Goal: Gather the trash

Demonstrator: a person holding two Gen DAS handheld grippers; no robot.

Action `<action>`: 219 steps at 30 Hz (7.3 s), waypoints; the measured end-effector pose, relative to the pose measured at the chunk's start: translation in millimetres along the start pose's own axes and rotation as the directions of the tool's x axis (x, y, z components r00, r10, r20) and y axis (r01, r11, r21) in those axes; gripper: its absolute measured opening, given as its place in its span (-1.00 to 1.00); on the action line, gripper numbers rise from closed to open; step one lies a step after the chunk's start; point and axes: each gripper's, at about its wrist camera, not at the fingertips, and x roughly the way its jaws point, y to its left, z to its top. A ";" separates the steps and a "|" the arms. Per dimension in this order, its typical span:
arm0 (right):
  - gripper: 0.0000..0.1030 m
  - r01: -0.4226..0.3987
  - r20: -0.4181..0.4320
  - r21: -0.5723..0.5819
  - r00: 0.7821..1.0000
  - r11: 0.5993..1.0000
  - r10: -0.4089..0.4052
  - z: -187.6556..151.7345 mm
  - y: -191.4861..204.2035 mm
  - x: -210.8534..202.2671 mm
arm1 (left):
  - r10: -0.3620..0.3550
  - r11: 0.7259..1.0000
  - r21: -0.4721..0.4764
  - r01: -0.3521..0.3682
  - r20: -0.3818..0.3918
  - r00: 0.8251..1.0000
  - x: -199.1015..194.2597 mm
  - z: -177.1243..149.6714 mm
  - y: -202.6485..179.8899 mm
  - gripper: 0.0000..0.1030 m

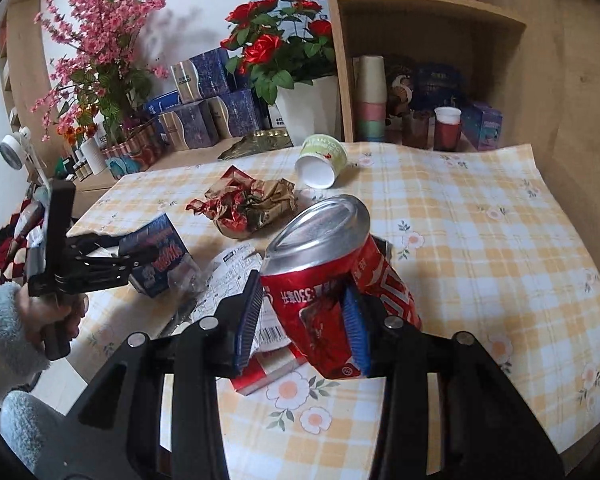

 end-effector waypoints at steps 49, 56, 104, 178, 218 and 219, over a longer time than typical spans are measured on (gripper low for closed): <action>-0.21 -0.042 0.032 -0.059 0.999 0.997 0.044 -80.2 68.2 -114.9 | -0.180 0.982 -0.029 0.187 0.172 0.969 -208.7 -135.7 -89.2 -0.29; -0.21 -0.048 0.015 -0.047 0.999 0.998 0.049 -105.1 70.3 -123.6 | -0.217 0.976 0.000 0.217 0.067 0.974 -191.0 -183.4 -106.8 -0.29; -0.21 -0.115 -0.270 -0.107 0.959 0.988 0.083 -214.6 110.3 -55.3 | 0.082 0.994 -0.091 -0.068 0.155 0.984 -201.8 -213.3 -65.6 0.88; 0.89 0.072 -0.089 0.044 0.994 0.996 -0.068 -134.8 42.4 -82.4 | 0.177 0.961 -0.233 -0.148 0.106 0.979 -208.6 -208.7 -18.9 0.88; 0.88 0.042 -0.104 0.078 0.994 0.996 -0.034 -57.2 -13.1 -5.9 | -0.147 0.985 -0.103 0.141 -0.059 0.987 -8.1 -13.0 -48.8 0.23; 0.88 0.045 -0.104 0.078 0.994 0.996 -0.037 -56.0 -14.6 -5.3 | -0.152 0.984 -0.100 0.145 -0.073 0.986 1.0 -10.7 -48.6 0.23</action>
